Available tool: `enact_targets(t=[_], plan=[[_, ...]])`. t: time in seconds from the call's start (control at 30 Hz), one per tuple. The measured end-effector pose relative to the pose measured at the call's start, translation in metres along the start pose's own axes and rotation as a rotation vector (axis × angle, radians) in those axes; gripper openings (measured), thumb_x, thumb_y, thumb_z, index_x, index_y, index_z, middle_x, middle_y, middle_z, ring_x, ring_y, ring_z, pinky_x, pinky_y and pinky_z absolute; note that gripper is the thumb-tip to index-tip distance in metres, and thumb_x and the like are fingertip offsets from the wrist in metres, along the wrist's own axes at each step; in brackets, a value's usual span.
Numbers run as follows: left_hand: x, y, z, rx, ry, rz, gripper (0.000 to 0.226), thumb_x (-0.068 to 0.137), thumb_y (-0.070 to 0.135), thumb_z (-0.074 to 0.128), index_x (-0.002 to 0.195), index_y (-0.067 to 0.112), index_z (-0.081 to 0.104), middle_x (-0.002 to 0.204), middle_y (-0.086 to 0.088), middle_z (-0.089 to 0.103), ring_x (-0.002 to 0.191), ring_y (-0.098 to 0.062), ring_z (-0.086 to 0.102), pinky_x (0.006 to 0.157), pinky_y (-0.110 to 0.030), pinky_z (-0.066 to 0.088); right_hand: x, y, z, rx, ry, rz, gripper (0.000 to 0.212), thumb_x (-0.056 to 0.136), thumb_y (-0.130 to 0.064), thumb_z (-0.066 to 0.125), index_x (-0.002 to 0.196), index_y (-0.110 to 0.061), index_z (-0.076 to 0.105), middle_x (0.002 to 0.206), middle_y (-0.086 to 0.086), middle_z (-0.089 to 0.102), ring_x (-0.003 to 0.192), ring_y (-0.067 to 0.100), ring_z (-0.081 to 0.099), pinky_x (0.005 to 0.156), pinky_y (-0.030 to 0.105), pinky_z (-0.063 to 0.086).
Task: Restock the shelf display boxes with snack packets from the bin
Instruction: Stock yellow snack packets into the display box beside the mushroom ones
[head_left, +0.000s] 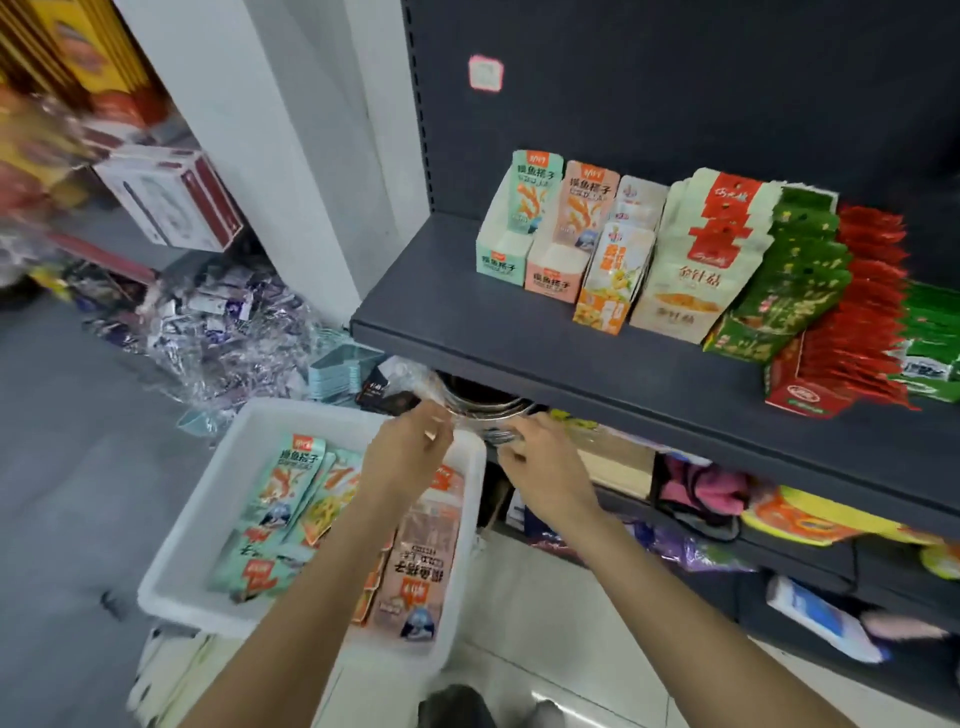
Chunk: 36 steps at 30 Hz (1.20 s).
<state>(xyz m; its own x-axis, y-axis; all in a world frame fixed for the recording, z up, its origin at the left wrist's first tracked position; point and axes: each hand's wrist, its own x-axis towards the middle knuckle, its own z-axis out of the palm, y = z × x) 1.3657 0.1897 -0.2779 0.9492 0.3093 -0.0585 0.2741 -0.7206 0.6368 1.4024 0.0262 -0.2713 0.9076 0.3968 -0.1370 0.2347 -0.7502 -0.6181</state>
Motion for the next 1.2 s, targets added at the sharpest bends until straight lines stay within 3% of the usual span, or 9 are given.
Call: enact_targets(t=[0.2,0.33,0.43,0.5,0.63,0.77,0.97,1.1,1.2], plan=[[-0.011,-0.108,-0.034,-0.012,-0.088,-0.134,0.018,0.092,0.017,0.055,0.108,0.01,0.061,0.089,-0.005,0.066,0.077,-0.017,0.058,0.067,-0.024,0.04,0.004,-0.036,0.078,0.057,-0.132,0.118,0.028,0.093,-0.021,0.053,0.12,-0.012,0.056,0.123,0.006,0.053,0.116,0.021,0.049,0.094,0.031,0.039],[-0.002,-0.171,-0.051,0.02,-0.213,-0.122,0.027,0.09,0.016,0.059,0.116,0.01,0.061,0.11,-0.006,0.066,0.101,-0.024,0.061,0.085,-0.029,0.046,0.005,-0.064,0.121,0.185,-0.13,0.237,0.033,0.093,-0.017,0.052,0.127,-0.015,0.053,0.131,0.006,0.053,0.119,0.021,0.05,0.094,0.024,0.036],[0.0,-0.198,-0.054,0.131,-0.383,-0.055,0.046,0.091,0.022,0.057,0.136,0.02,0.047,0.138,-0.005,0.049,0.122,-0.024,0.049,0.098,-0.029,0.037,0.003,-0.081,0.149,0.201,-0.132,0.322,0.043,0.093,-0.018,0.055,0.135,-0.014,0.046,0.139,0.006,0.049,0.125,0.022,0.047,0.103,0.029,0.034],[0.004,-0.212,-0.049,0.148,-0.48,-0.007,0.053,0.092,0.023,0.055,0.142,0.023,0.037,0.145,-0.005,0.04,0.128,-0.025,0.043,0.101,-0.029,0.033,0.004,-0.086,0.164,0.167,-0.141,0.364,0.05,0.092,-0.023,0.057,0.139,-0.014,0.042,0.141,0.007,0.048,0.126,0.025,0.046,0.107,0.038,0.035],[0.009,-0.23,-0.035,0.16,-0.625,0.043,0.066,0.091,0.029,0.057,0.148,0.022,0.024,0.155,0.0,0.023,0.139,-0.021,0.028,0.11,-0.031,0.028,0.007,-0.094,0.189,0.191,-0.177,0.427,0.061,0.089,-0.028,0.062,0.143,-0.019,0.036,0.141,0.004,0.049,0.126,0.022,0.046,0.103,0.033,0.037],[0.011,-0.24,-0.025,0.201,-0.655,0.091,0.074,0.081,0.026,0.07,0.145,0.025,0.032,0.155,-0.001,0.021,0.142,-0.021,0.023,0.112,-0.04,0.029,0.012,-0.094,0.206,0.084,-0.195,0.442,0.068,0.084,-0.021,0.068,0.144,-0.018,0.035,0.144,0.008,0.042,0.131,0.026,0.039,0.105,0.032,0.032],[0.008,-0.24,-0.031,0.1,-0.59,0.055,0.075,0.075,0.012,0.074,0.14,0.018,0.039,0.129,-0.016,0.049,0.119,-0.027,0.048,0.095,-0.027,0.038,0.015,-0.096,0.211,0.096,-0.089,0.599,0.072,0.079,-0.016,0.074,0.141,-0.014,0.038,0.133,0.016,0.048,0.121,0.033,0.048,0.097,0.034,0.04],[0.009,-0.241,-0.034,0.128,-0.602,0.034,0.073,0.078,0.014,0.071,0.142,0.018,0.036,0.13,-0.018,0.044,0.119,-0.031,0.044,0.099,-0.034,0.037,0.012,-0.094,0.203,0.217,-0.06,0.698,0.067,0.08,-0.011,0.073,0.139,-0.007,0.04,0.134,0.015,0.053,0.121,0.029,0.052,0.093,0.031,0.042],[0.012,-0.238,-0.03,0.204,-0.593,0.015,0.076,0.077,0.02,0.073,0.142,0.017,0.034,0.131,-0.019,0.042,0.121,-0.033,0.042,0.1,-0.038,0.038,0.011,-0.093,0.198,0.306,0.002,0.777,0.06,0.081,-0.009,0.071,0.134,-0.004,0.044,0.132,0.015,0.054,0.119,0.032,0.053,0.094,0.037,0.046]])
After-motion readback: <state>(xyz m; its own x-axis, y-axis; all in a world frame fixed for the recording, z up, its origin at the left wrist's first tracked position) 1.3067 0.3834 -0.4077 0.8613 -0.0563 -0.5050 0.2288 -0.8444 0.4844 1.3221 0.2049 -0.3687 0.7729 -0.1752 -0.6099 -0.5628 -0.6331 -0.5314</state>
